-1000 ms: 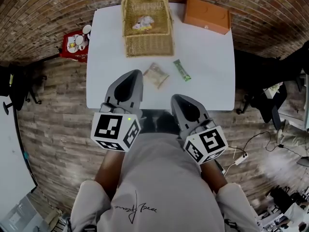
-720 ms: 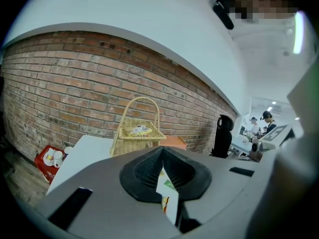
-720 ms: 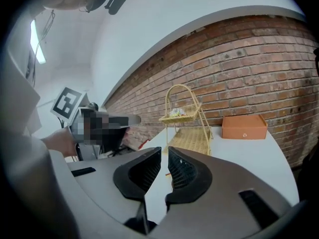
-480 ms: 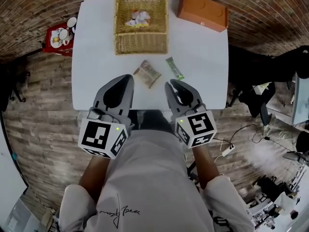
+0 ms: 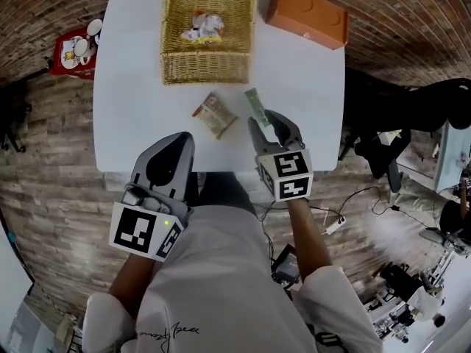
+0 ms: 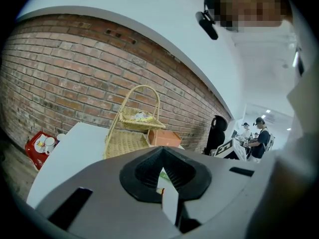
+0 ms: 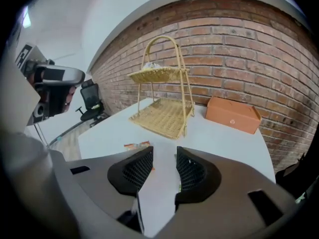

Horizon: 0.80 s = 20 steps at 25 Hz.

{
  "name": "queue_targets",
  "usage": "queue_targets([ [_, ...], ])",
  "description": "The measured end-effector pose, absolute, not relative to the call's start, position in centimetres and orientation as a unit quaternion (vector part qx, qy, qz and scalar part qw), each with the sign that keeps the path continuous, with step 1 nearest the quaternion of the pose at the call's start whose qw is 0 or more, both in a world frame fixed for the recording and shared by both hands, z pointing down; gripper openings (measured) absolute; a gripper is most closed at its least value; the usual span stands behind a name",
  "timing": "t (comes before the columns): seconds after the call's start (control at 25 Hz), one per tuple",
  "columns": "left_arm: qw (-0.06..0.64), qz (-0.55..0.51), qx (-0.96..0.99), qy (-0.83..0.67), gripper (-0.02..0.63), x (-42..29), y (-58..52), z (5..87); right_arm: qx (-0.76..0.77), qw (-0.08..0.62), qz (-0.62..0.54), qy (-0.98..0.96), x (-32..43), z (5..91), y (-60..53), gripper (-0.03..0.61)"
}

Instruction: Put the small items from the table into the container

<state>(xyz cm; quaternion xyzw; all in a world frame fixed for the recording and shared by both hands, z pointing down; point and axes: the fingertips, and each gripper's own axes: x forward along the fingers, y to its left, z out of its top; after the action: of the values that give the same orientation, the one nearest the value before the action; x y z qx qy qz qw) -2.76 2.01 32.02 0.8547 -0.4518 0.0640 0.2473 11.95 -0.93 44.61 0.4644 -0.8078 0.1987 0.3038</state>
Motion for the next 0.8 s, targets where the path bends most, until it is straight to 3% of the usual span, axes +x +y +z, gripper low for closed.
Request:
queue_targets([
  [0.8, 0.267, 0.071, 0.86, -0.429, 0.009, -3.0, 2.6, 34.2, 0.458, 0.368, 0.234, -0.775, 15.2, 52.4, -1.5, 0.141],
])
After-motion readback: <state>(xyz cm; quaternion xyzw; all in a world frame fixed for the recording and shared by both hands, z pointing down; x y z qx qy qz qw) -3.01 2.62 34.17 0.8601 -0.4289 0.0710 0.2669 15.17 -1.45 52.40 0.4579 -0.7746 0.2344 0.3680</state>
